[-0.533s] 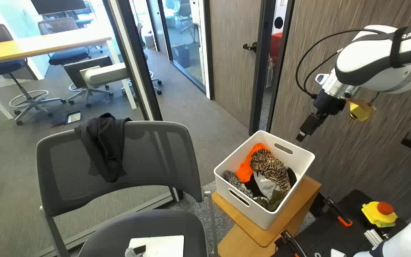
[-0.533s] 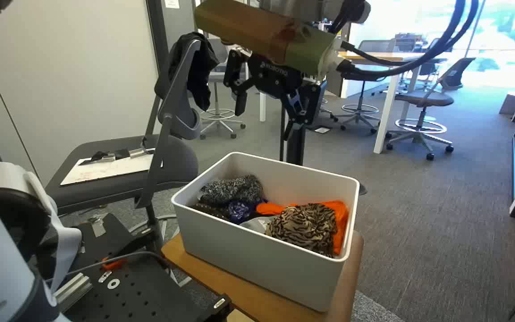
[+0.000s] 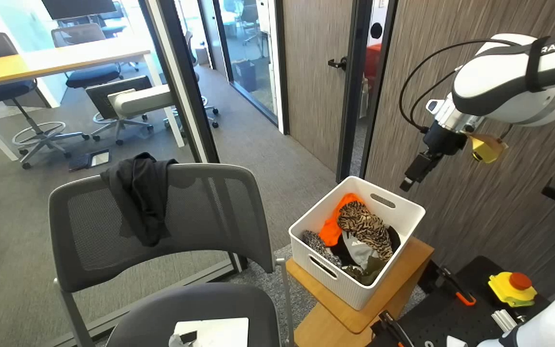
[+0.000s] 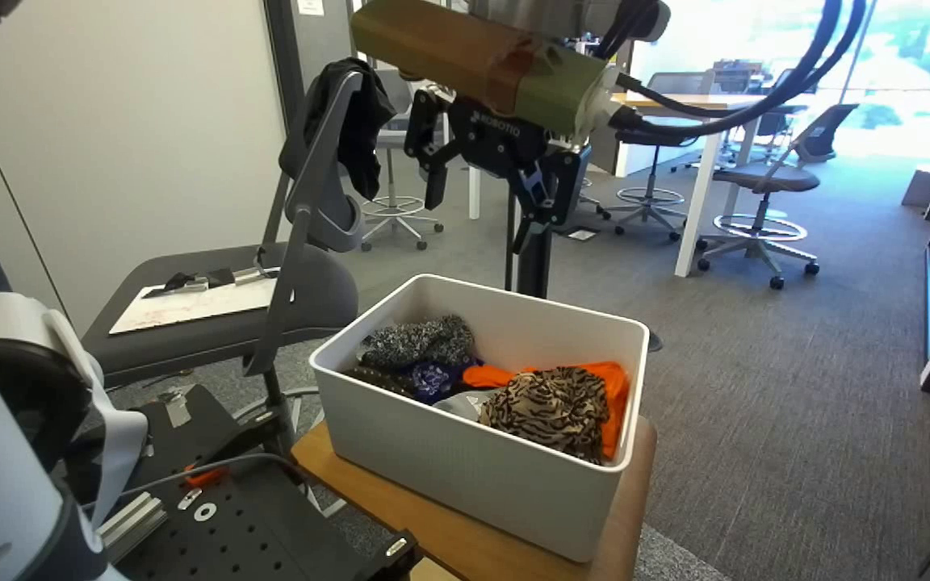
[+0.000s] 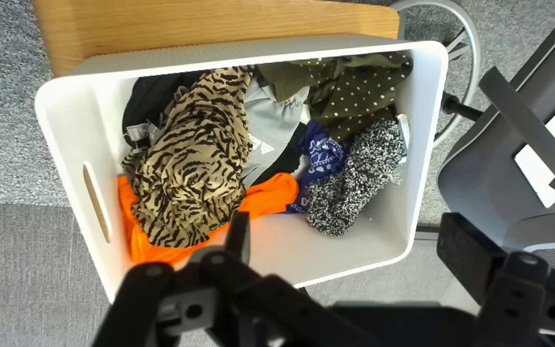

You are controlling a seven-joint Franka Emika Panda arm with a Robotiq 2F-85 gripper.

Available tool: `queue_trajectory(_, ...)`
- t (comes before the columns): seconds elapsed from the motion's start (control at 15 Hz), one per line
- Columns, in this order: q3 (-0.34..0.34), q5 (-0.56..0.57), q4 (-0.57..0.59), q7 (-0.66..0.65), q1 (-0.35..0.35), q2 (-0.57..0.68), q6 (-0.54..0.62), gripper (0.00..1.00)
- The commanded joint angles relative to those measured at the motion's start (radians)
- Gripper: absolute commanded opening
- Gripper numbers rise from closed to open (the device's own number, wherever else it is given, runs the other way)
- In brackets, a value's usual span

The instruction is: Pick a cloth in the basket and put it on the back rest of the chair

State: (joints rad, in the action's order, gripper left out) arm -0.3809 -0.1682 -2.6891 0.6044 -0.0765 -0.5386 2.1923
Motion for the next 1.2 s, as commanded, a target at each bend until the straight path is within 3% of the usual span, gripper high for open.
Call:
queue_trajectory(0.0, 0.046, -0.029, -0.012, -0.023, 0.04, 0.04, 0.093, 1.0)
queue_trajectory(0.27, 0.046, -0.078, -0.022, -0.044, 0.026, 0.15, 0.269, 1.0)
queue_trajectory(0.53, 0.022, -0.193, 0.004, 0.023, -0.009, 0.343, 0.395, 1.0)
queue_trajectory(0.8, 0.054, -0.391, 0.087, 0.154, 0.005, 0.573, 0.394, 1.0)
queue_trajectory(0.87, 0.021, -0.433, 0.118, 0.197, -0.03, 0.629, 0.386, 1.0)
queue_trajectory(1.13, 0.079, -0.583, 0.237, 0.349, 0.0, 0.829, 0.386, 1.0)
